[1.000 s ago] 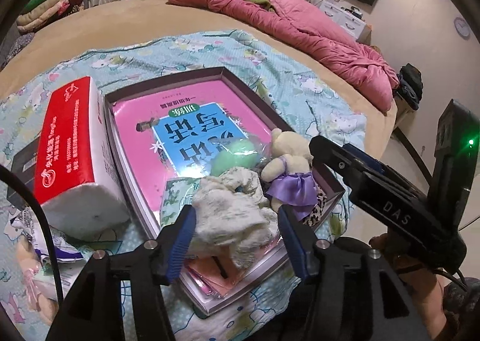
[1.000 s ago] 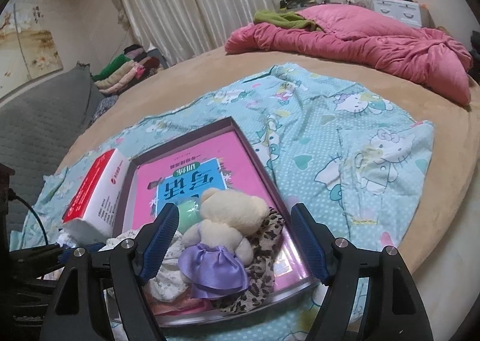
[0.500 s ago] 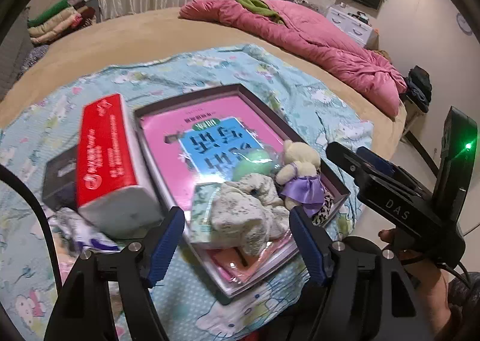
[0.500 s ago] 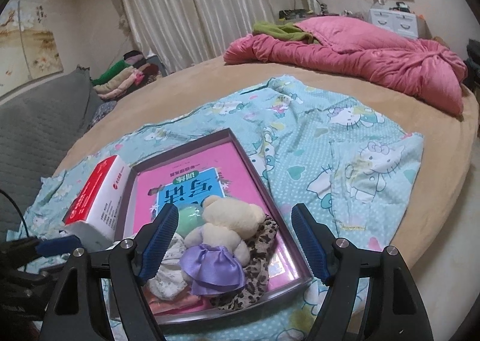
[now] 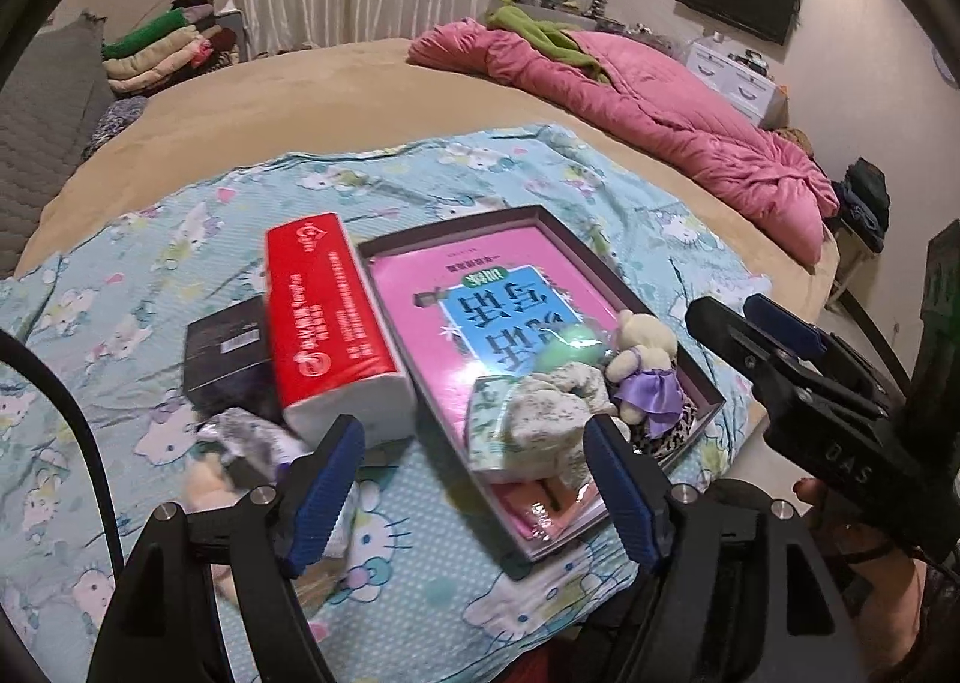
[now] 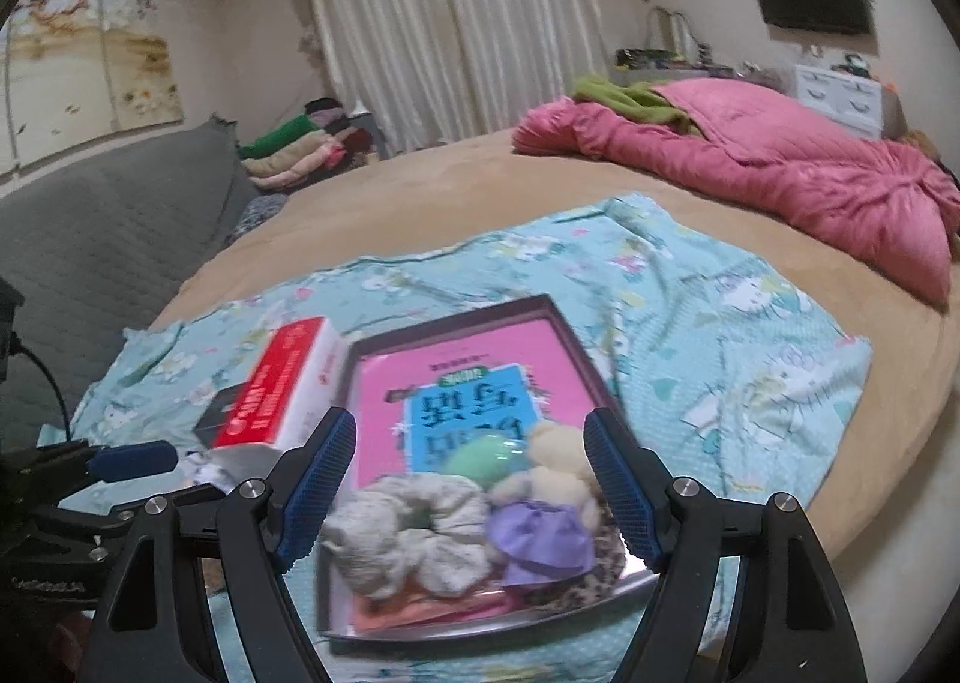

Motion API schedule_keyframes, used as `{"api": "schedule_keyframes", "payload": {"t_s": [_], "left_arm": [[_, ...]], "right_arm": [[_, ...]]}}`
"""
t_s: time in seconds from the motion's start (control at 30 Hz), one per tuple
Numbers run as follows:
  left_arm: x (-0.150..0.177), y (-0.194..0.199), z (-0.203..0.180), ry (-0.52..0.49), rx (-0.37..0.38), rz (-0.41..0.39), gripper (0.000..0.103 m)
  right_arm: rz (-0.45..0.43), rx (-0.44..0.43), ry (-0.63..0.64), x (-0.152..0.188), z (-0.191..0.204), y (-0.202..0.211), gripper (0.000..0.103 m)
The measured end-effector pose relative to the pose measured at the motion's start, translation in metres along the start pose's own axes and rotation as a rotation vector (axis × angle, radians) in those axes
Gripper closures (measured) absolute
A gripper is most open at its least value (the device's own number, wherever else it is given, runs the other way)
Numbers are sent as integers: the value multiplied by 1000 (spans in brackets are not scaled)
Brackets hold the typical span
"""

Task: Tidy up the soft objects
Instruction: 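Move both open tools back to the remaining pile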

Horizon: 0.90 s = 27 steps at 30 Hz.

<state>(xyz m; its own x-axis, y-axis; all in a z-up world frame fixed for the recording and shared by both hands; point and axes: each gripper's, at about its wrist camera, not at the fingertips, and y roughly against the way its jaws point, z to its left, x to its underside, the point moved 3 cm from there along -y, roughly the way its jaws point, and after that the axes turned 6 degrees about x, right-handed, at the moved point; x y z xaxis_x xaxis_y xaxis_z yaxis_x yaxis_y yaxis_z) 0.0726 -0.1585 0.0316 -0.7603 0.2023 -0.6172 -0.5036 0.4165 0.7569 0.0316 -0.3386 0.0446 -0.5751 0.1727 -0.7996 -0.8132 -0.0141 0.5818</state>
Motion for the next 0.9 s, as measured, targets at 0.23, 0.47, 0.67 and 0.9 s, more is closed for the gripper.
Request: {"api": "schedule_keyframes", "payload": {"t_s": [0.23,0.47,0.67,0.9], "left_arm": [[0,20,22,39,-24,-28,28],[4,37,47,79,-46,-43,28],[10,52,78,140,-77,-46,28],[21,67,124,234,-129,-52,28]], "right_arm": [[5,-48,54,-2,31,9,23],[12,-75,105,-3,57,14,23],[10,-110,148,-4,81,19,23],[30,-151,189,0,107,17,23]]}}
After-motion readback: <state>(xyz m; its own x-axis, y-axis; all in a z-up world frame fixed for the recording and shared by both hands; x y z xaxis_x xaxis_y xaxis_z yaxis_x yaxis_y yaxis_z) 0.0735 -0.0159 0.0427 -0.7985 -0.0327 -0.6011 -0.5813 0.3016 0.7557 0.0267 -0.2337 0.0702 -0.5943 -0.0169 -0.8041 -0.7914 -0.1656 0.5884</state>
